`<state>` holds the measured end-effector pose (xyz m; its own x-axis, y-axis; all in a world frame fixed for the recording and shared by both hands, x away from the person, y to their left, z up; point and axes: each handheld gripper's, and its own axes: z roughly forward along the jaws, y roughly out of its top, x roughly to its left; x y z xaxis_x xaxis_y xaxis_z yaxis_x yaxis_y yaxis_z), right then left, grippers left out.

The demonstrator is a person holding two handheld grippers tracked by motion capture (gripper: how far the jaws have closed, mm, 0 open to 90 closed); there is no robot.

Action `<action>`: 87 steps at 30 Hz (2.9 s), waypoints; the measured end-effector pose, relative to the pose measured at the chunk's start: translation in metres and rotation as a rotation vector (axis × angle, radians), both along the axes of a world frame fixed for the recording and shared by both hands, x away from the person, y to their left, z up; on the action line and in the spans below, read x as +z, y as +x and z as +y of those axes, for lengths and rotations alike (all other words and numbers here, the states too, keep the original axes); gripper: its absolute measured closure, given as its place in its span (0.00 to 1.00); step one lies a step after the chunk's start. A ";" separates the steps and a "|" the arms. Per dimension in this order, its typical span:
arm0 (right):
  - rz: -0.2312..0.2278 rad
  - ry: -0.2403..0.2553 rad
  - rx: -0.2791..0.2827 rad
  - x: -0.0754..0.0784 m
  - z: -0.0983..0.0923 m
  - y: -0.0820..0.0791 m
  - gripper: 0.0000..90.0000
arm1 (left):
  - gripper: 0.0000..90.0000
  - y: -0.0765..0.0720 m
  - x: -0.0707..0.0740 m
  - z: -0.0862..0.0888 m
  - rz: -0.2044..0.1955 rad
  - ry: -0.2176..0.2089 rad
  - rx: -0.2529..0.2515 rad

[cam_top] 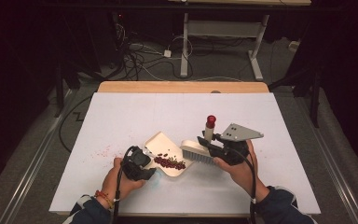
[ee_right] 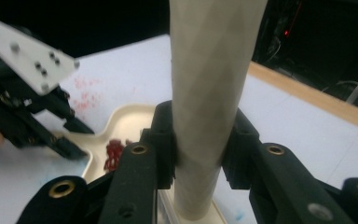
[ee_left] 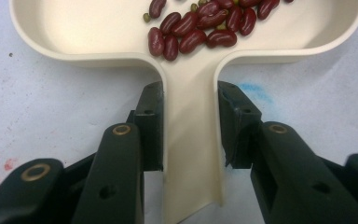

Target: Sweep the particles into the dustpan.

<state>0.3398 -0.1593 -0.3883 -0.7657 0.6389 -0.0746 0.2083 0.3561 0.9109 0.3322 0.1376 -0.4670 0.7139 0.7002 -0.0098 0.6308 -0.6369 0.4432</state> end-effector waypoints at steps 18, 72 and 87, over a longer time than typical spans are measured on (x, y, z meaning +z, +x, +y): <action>-0.057 -0.059 -0.078 -0.014 0.002 0.008 0.78 | 0.71 -0.005 0.003 0.003 -0.002 0.014 -0.010; -0.114 -0.008 -0.066 -0.023 0.050 0.016 0.78 | 0.70 -0.009 -0.002 -0.002 -0.024 -0.019 0.014; -0.120 -0.036 0.003 -0.023 0.077 -0.015 0.78 | 0.69 -0.005 -0.002 0.000 -0.017 -0.040 0.038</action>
